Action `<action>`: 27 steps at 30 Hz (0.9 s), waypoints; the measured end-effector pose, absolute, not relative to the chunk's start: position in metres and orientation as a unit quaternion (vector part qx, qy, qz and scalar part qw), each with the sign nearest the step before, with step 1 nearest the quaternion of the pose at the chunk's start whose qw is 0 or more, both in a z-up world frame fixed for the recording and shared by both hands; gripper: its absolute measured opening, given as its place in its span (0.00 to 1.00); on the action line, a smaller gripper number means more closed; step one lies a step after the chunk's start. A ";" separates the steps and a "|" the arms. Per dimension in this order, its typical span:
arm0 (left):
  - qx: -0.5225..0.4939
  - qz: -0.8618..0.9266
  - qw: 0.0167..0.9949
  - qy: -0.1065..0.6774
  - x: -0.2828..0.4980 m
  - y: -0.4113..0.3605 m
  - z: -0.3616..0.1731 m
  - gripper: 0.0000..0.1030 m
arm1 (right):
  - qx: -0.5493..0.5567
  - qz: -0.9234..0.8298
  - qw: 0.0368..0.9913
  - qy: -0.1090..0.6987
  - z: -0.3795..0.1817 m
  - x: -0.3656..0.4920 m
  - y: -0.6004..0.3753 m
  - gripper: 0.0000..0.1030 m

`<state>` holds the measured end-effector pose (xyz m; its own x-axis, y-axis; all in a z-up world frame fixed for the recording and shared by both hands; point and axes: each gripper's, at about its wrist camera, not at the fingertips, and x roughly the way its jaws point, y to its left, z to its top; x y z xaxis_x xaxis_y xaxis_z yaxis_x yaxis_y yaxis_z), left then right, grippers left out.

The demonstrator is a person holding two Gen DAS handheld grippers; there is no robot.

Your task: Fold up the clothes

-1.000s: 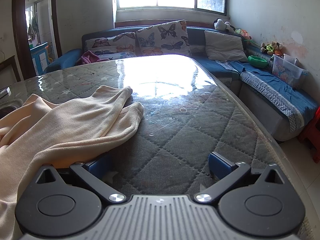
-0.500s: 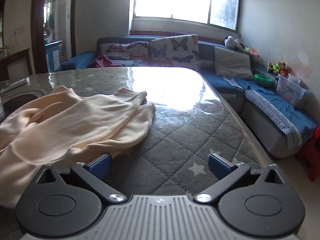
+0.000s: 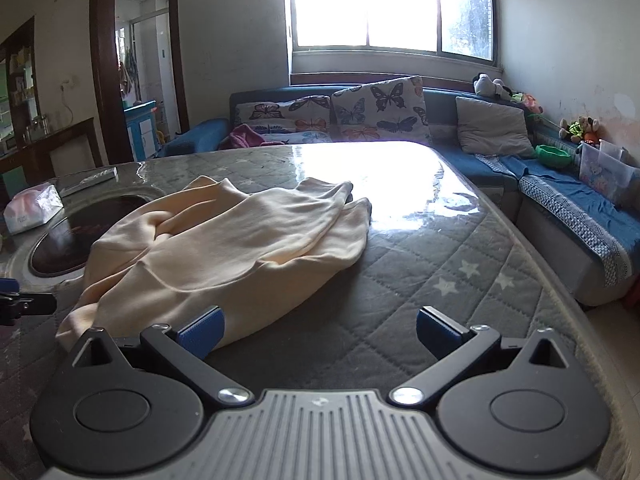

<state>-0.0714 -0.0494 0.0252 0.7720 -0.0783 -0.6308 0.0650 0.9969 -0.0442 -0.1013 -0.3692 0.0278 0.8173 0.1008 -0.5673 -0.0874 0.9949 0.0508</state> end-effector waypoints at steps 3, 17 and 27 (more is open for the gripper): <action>-0.007 -0.043 0.941 0.335 -0.078 -0.055 0.027 1.00 | 0.018 0.056 0.952 0.301 0.025 -0.108 -0.366 1.00; 0.009 -0.045 0.941 0.334 -0.099 -0.076 0.031 1.00 | 0.015 0.084 0.949 0.303 0.023 -0.132 -0.349 1.00; 0.021 -0.049 0.940 0.338 -0.106 -0.088 0.033 1.00 | 0.004 0.098 0.949 0.299 0.024 -0.141 -0.339 1.00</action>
